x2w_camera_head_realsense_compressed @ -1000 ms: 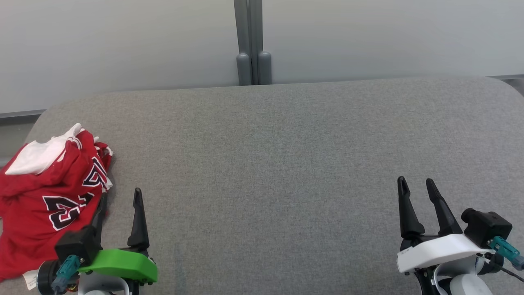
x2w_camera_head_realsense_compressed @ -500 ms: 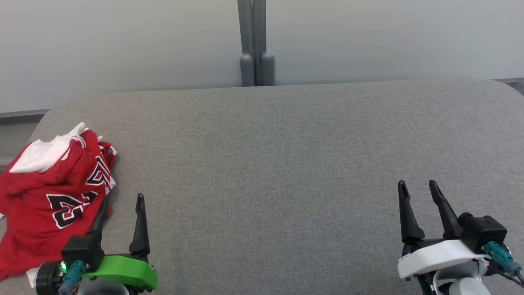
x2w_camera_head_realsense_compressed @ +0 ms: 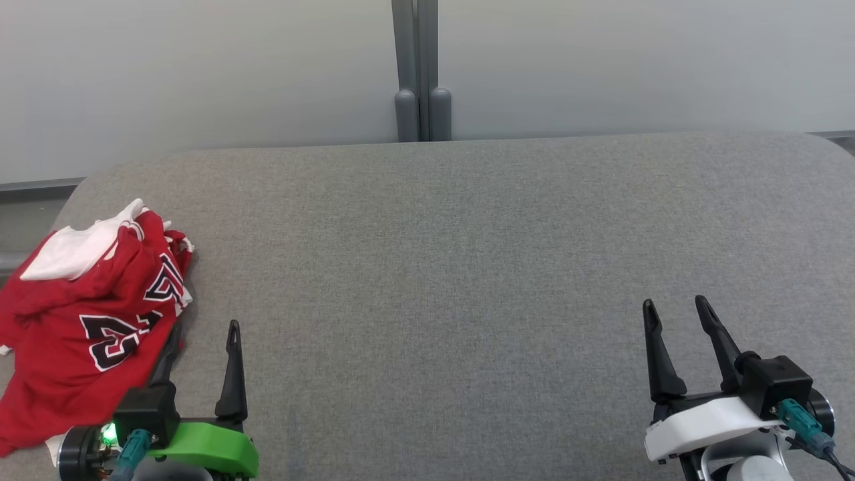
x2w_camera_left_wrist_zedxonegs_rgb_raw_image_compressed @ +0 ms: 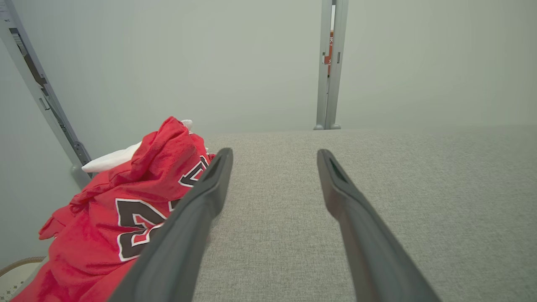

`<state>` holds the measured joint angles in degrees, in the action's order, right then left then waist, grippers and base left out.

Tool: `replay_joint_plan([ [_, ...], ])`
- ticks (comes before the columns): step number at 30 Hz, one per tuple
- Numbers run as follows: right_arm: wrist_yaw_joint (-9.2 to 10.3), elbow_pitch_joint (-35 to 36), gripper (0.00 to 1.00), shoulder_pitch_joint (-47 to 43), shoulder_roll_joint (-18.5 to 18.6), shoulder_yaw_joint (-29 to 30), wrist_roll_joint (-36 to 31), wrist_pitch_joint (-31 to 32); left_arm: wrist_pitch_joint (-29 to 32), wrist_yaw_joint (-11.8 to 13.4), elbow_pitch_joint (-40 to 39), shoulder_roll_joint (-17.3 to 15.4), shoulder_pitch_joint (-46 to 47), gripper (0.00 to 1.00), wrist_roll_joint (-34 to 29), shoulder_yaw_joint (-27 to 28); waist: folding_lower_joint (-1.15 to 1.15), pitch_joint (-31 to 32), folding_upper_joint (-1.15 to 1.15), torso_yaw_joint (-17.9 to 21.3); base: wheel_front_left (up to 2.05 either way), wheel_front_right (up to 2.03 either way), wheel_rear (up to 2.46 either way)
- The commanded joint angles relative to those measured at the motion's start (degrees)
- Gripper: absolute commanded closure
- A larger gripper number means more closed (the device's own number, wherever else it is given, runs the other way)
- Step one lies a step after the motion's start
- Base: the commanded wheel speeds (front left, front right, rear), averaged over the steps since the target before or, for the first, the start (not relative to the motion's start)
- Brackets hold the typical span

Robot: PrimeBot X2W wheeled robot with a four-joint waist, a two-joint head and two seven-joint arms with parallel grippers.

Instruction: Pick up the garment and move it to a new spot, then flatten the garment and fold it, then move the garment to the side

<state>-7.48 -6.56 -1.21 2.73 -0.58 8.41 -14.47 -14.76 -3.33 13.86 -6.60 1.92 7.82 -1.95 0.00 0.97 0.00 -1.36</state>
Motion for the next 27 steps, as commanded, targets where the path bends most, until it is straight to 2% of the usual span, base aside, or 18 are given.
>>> replay_joint_plan([
  [1,-0.02,-0.10,0.00,-0.75,0.27,-0.08,-1.27,-0.46,-0.59,-0.18,0.16,-0.28,-0.29,0.00,-0.97,-0.11,0.00,0.02,0.00,-0.01,0.00,0.00,0.00],
  [13,-0.01,-0.90,0.00,-0.71,0.26,-0.11,0.98,0.53,-0.41,-0.97,1.06,0.15,0.06,0.00,1.47,-0.24,0.00,0.15,0.00,-0.27,0.00,0.00,0.00],
  [27,-0.01,-1.33,0.00,-0.48,0.26,-0.16,1.63,0.69,-0.41,-0.50,1.05,0.03,0.02,0.00,1.70,-0.55,0.00,0.27,0.00,-0.42,0.00,0.00,0.00],
])
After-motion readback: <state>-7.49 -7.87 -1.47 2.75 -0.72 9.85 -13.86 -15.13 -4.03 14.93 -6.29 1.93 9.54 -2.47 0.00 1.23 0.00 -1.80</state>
